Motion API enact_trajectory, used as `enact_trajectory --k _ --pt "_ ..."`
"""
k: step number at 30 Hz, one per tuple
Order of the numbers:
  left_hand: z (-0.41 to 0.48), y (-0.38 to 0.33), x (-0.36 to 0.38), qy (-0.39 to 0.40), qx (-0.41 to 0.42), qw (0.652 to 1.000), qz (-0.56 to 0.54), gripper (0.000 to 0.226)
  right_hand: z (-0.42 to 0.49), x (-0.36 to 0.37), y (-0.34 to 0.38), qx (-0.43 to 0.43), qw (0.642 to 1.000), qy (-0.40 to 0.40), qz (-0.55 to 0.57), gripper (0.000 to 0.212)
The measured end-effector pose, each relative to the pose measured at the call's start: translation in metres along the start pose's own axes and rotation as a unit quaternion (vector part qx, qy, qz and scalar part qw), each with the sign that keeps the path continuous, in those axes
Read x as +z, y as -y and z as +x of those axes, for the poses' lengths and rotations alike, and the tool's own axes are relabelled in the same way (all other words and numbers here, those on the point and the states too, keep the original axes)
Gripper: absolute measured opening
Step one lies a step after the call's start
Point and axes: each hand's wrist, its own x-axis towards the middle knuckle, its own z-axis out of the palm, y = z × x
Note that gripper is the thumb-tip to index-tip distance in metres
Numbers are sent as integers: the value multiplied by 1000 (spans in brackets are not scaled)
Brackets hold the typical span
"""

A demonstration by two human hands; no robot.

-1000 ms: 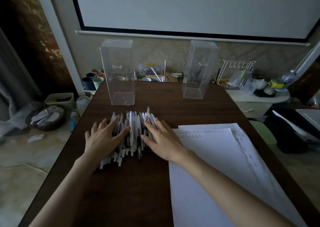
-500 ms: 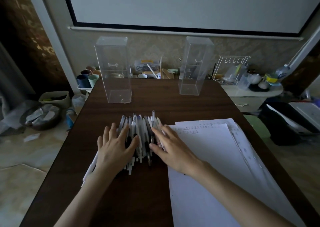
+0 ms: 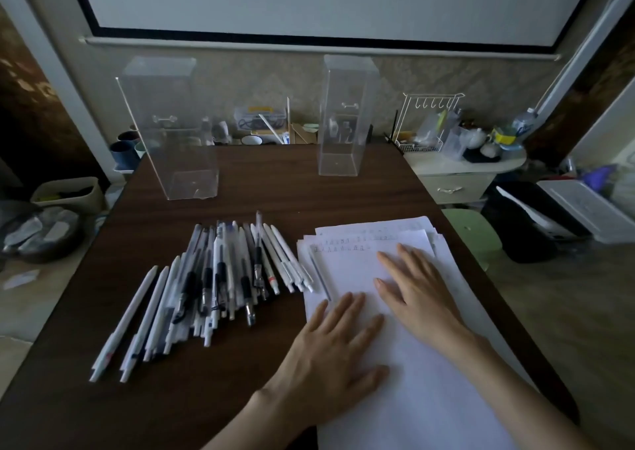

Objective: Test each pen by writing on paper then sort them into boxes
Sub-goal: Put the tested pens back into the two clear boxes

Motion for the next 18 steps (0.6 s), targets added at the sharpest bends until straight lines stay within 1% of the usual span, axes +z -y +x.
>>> enact_trajectory --k 1,3,4,6,7,12,14,15,17,18 --pt "7 3 1 -5 -2 1000 -1 60 6 0 -3 2 1000 -3 -4 91" --pt "22 9 -2 -4 -10 1000 9 58 21 -2 -9 3 1000 -7 -2 91" --pt "30 12 -4 5 -15 1000 13 57 30 -3 -11 1 1000 -7 -1 86" --pt "44 18 -5 19 -26 999 9 59 49 -3 -16 -5 1000 0 -6 64" --pt "51 21 -6 20 -32 999 8 61 58 -3 -18 -9 1000 1 -7 57" --pt "72 34 -11 31 -49 998 36 70 83 -7 -19 -14 1000 4 1 54" --pt "66 34 -18 13 -48 998 32 71 79 -10 -14 -15 1000 -12 -21 54" --pt "58 36 -22 -4 -63 998 17 70 75 -11 -9 -27 998 -32 -36 53" --pt "35 49 -35 -67 -131 989 -18 68 66 -14 10 -85 994 -73 -10 51" --pt "20 60 -42 -105 -177 978 -25 67 63 -16 23 -113 990 -74 36 47"
